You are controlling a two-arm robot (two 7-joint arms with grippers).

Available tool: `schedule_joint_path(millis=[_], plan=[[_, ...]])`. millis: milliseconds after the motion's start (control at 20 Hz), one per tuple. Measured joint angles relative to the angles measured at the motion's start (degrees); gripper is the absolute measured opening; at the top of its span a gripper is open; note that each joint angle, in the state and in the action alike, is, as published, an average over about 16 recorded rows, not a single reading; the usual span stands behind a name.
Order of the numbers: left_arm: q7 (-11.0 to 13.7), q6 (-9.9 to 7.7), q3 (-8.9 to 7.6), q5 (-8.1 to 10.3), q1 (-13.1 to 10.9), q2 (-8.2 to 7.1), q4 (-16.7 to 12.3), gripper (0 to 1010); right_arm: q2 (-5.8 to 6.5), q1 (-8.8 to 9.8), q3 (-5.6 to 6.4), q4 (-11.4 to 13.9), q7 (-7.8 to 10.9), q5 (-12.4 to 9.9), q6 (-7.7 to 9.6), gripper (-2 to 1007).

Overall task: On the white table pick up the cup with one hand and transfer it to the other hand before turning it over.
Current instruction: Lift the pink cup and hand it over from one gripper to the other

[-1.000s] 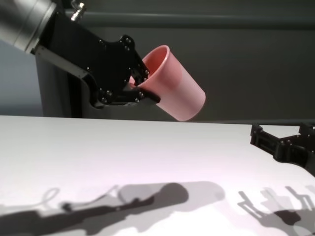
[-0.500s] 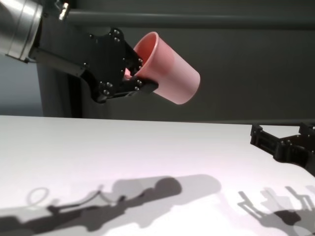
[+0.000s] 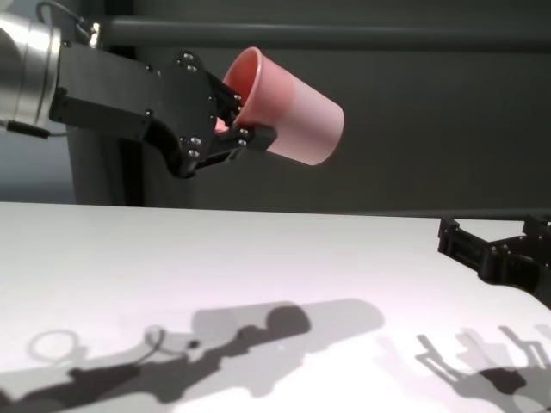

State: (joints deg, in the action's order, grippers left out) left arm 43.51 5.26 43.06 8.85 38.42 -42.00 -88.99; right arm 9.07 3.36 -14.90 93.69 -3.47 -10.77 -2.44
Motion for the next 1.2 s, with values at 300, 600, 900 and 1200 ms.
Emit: schedule_joint_path(millis=[300, 600, 900, 1200], plan=[[-0.8, -0.46, -3.03, 5.36, -2.8, 1.11, 0.9, 50, 0.0, 0.0, 0.0, 0.0, 0.0, 0.0, 0.0, 1002], [-0.1, -0.94, -5.41, 10.37, -4.8, 2.69, 2.4, 50, 0.0, 0.0, 0.0, 0.0, 0.0, 0.0, 0.0, 1002], [1.5, -1.27, -6.88, 14.23, -5.9, 4.61, 4.3, 50, 0.0, 0.0, 0.0, 0.0, 0.0, 0.0, 0.0, 1002], [3.6, -1.09, -8.22, 18.21, -6.6, 6.45, 6.5, 50, 0.0, 0.0, 0.0, 0.0, 0.0, 0.0, 0.0, 1002]])
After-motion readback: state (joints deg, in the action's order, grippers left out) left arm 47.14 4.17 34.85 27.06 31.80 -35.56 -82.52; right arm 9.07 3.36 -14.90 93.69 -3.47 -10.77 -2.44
